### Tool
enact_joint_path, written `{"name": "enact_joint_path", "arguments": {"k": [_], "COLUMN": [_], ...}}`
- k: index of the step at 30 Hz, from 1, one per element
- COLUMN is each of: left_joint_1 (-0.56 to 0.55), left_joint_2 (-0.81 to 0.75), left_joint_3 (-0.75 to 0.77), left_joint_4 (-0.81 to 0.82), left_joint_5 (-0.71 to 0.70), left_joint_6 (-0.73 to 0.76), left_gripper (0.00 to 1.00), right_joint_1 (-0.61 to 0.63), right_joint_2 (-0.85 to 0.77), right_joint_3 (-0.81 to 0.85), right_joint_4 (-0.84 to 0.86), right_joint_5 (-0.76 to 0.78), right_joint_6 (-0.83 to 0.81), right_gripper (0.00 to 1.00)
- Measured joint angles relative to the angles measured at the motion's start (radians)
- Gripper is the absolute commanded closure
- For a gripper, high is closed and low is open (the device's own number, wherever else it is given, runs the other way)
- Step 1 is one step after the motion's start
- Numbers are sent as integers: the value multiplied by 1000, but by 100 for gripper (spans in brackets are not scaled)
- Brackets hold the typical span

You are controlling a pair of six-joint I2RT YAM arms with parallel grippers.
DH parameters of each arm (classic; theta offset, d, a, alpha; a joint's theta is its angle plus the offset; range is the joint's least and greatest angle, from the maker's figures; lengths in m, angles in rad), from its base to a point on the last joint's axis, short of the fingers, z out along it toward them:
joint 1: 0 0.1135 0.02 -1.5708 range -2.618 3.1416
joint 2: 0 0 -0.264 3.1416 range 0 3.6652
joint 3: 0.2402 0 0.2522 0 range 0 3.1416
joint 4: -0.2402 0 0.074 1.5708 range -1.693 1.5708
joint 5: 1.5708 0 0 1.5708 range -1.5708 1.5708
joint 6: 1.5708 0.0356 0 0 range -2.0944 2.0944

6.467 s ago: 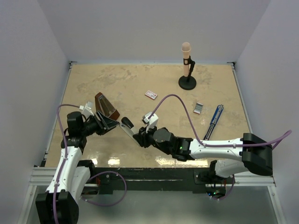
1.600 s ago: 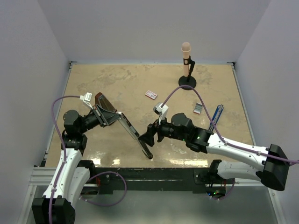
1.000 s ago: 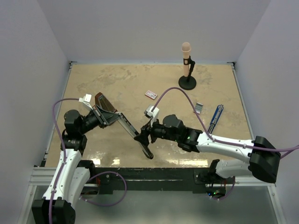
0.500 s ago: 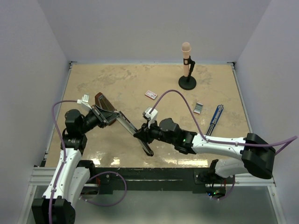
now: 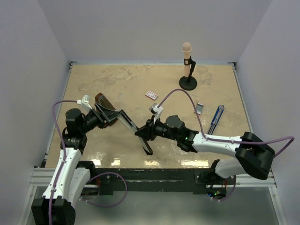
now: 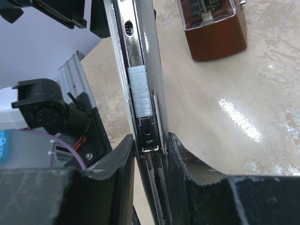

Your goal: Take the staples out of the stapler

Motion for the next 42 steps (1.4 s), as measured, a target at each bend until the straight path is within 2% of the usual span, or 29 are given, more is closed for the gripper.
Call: {"name": "enact_joint_path", "arguments": {"k": [5, 12, 18, 26, 32, 36, 42], "left_joint_1": [0, 0, -3, -6, -15, -26, -26], "left_joint_2": [2, 28, 83, 170, 246, 232, 166], "left_joint_3": [4, 6, 78, 217, 232, 232, 232], "left_joint_4": [-3, 5, -123, -271, -330, -345, -296], "left_joint_5": [0, 17, 24, 10, 10, 8, 19], "left_joint_6": [6, 4, 26, 140, 243, 298, 337], "left_gripper": [39, 43, 50, 51, 48, 40, 38], "right_joint_1": [-58, -77, -85, -89, -90, -90, -120], "right_joint_2": [8, 56, 56, 28, 28, 36, 89], "right_joint_3": [-5, -6, -6, -6, -6, -6, -6], "right_joint_4": [34, 71, 47, -134, -211, -195, -88], "right_joint_5": [-105, -164, -167, -115, -96, -102, -182], "right_joint_6": [34, 11, -83, -156, -172, -114, 67], "right_gripper": [100, 100, 100, 100, 100, 100, 100]}}
